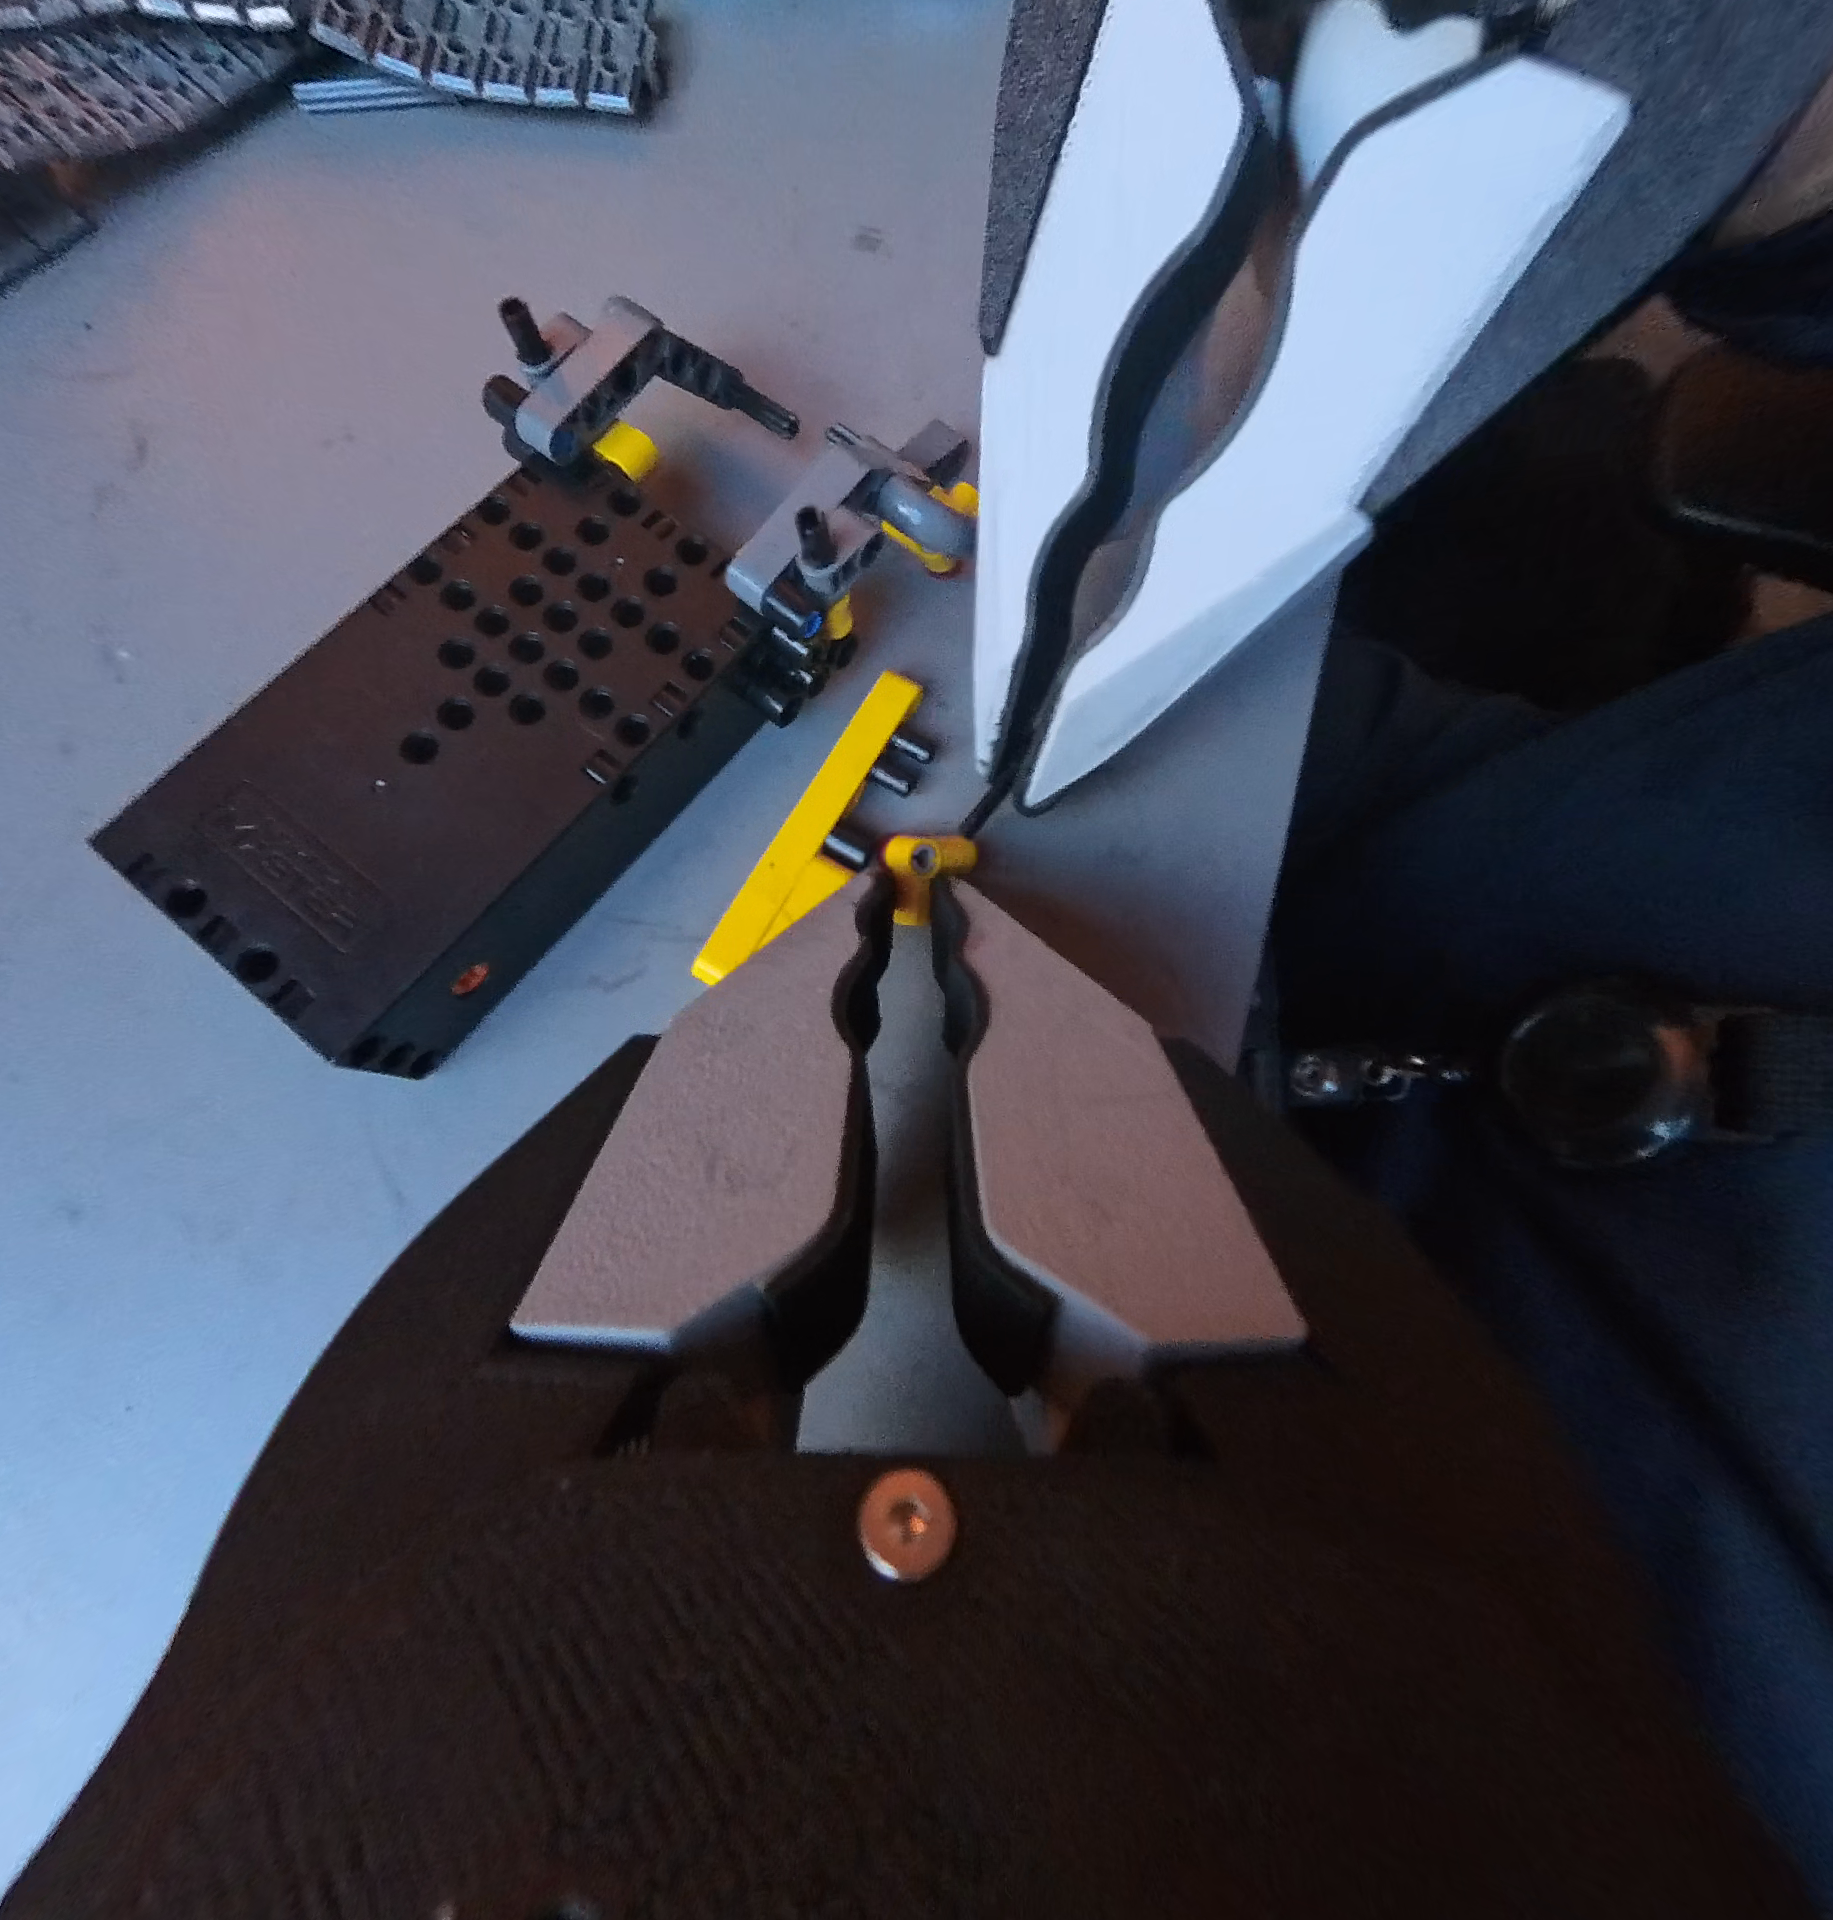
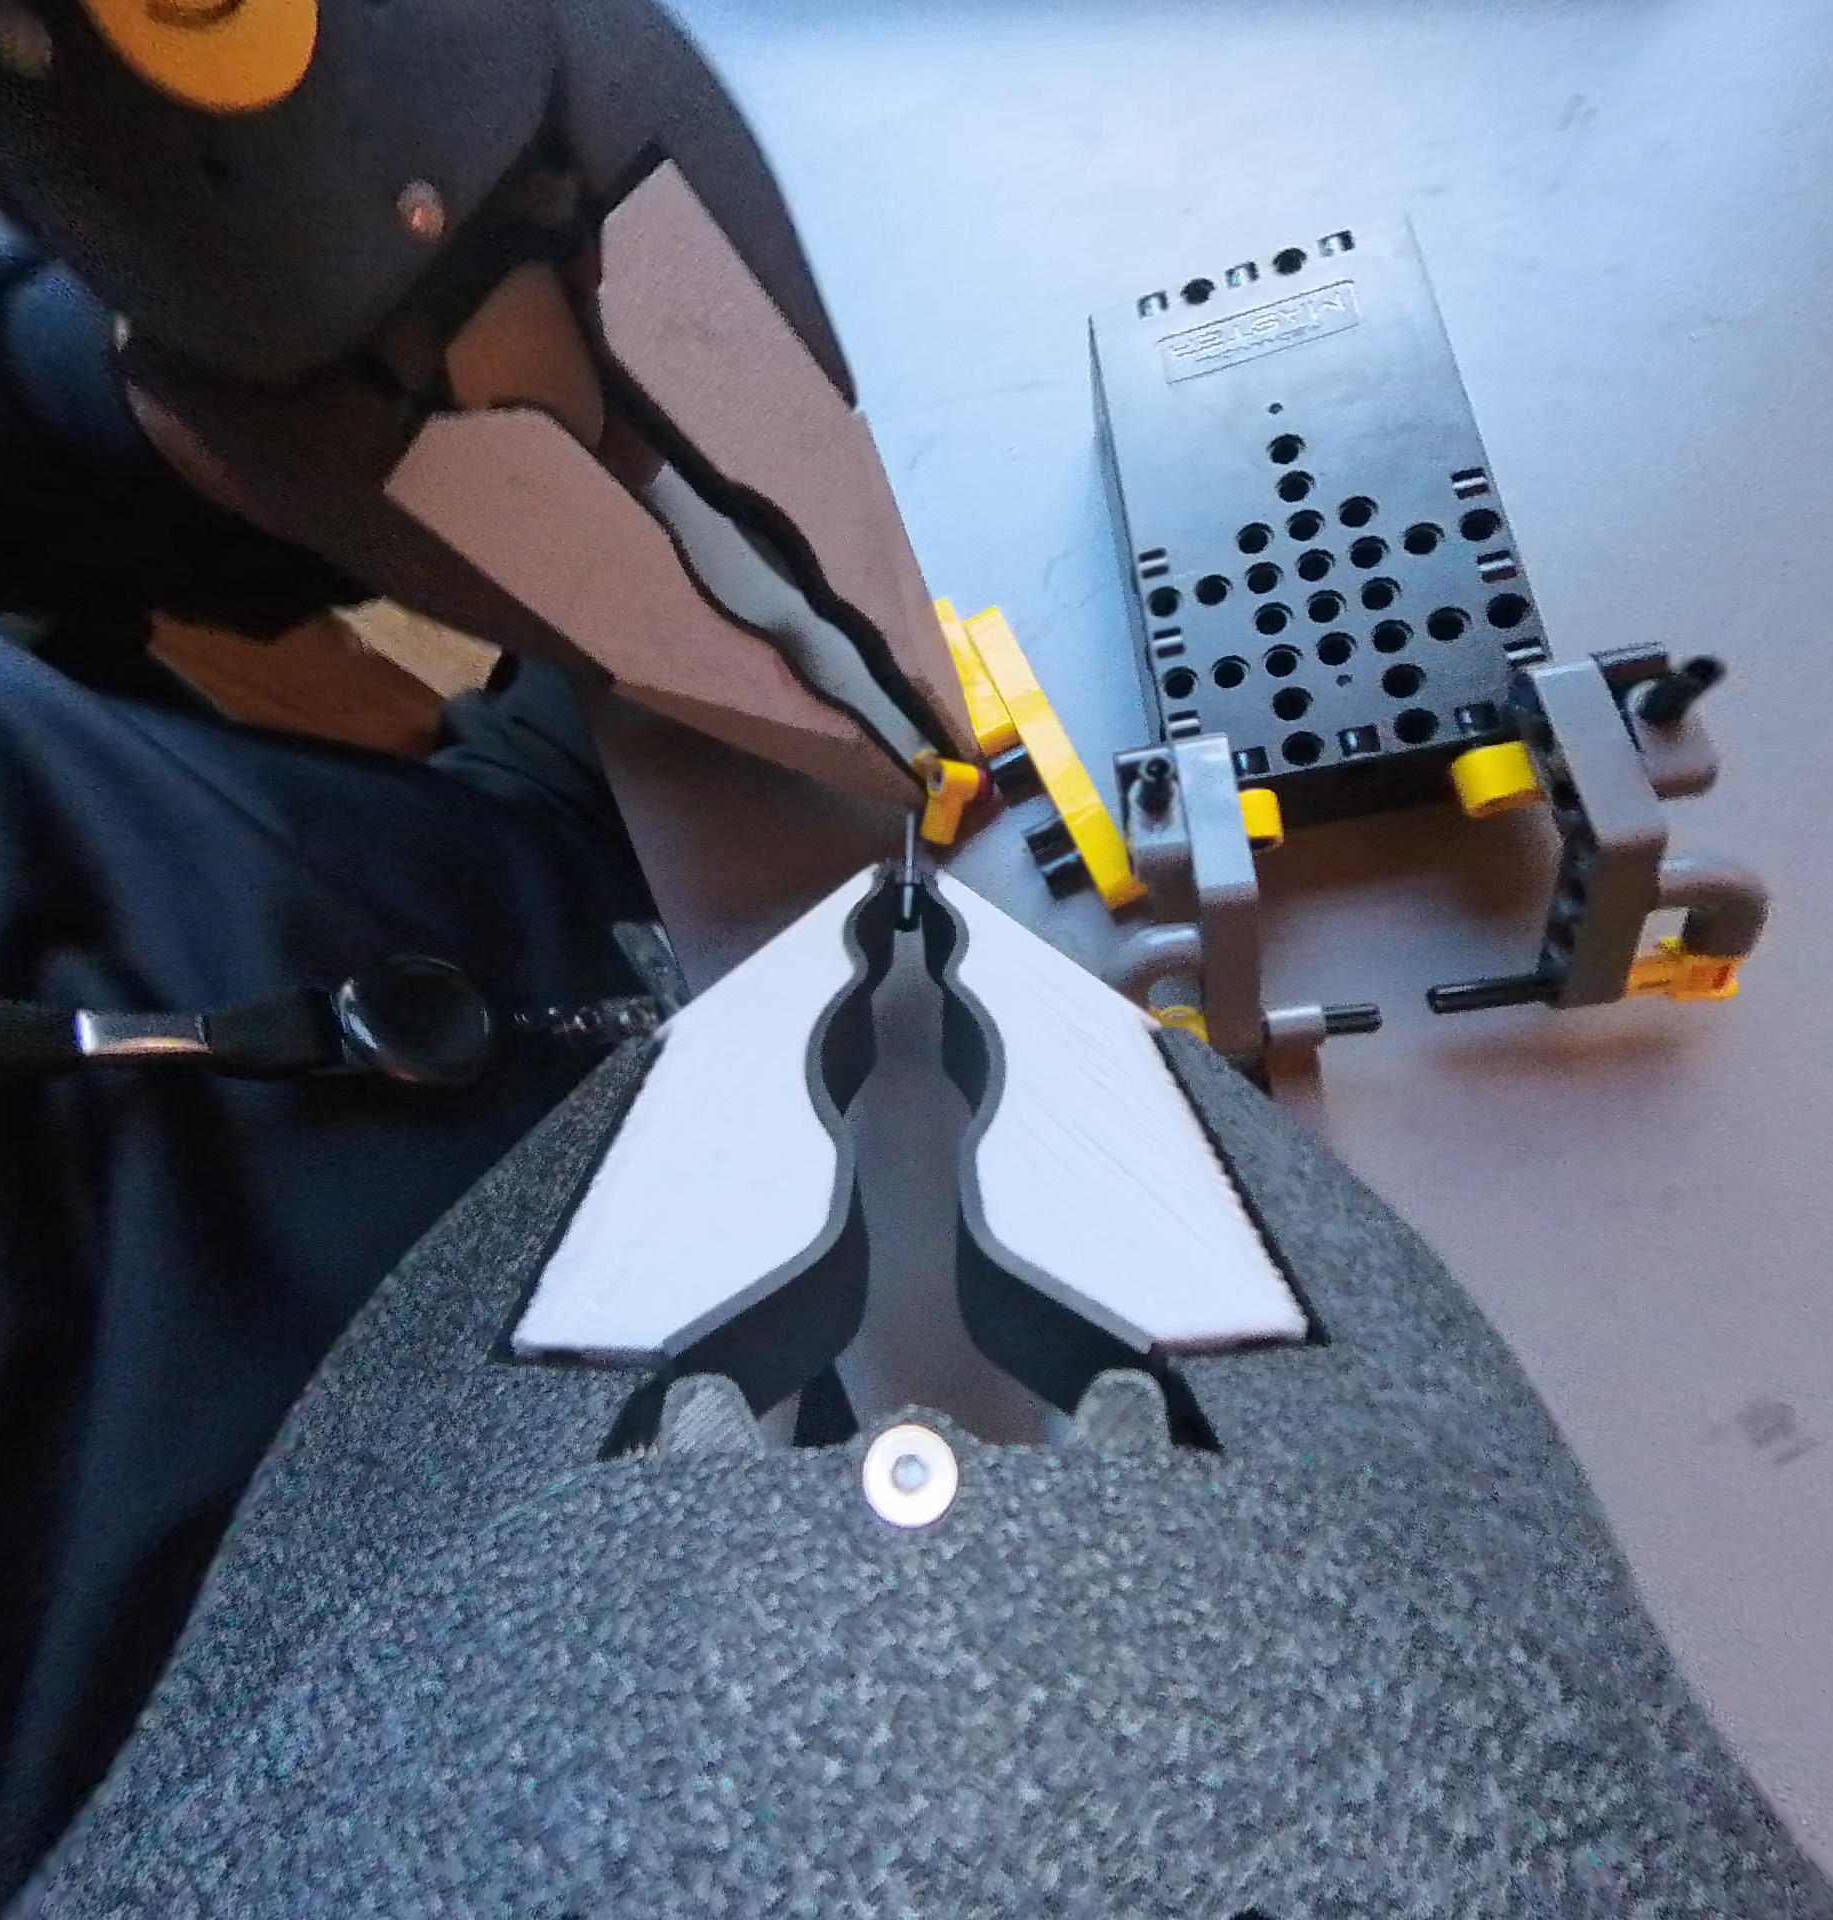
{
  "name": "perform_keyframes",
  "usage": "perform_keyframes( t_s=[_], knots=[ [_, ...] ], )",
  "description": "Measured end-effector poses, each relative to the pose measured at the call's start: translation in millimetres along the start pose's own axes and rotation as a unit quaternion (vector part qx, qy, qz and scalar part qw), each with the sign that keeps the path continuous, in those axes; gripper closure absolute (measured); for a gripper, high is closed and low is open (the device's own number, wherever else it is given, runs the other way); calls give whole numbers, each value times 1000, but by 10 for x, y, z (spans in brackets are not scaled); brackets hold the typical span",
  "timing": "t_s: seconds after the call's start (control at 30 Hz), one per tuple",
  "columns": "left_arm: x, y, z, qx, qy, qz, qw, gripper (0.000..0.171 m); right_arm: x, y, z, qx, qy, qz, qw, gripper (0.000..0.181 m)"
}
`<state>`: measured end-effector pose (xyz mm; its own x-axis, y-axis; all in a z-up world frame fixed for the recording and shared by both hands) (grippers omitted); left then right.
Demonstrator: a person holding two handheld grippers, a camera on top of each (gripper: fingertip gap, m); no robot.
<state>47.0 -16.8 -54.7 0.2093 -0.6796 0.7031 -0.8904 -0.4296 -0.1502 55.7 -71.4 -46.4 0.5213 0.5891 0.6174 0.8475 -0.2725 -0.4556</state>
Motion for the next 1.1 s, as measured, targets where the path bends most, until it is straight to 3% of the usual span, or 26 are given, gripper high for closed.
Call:
perform_keyframes(
  t_s=[0.23, 0.63, 0.8, 1.1],
  knots=[
    [22, -13, 27, 66, -19, 14, 998, 167, 35, -20, 26, -32, 36, 55, 997, 179],
    [42, 49, 6, 119, -32, 50, 991, 167, 37, -57, 57, -77, 14, 70, 994, 179],
    [27, 79, -10, 160, -48, 99, 981, 167, 34, -73, 80, -96, -7, 64, 993, 179],
    [-7, 45, -27, 170, -55, 101, 979, 167, 40, -35, 178, -98, -12, 63, 993, 179]
  ],
)
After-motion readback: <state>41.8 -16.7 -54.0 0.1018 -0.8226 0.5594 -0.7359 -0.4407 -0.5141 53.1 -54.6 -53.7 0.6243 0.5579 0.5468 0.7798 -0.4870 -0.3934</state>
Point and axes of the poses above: each gripper's, where its closed fingertips meet, z out along the fingers, x out of its top, y = z × x across the jaws, the point moved 3 cm from there along -z, back along the fingers, and after that the axes turned 15 degrees about z, right-handed, at the moved point
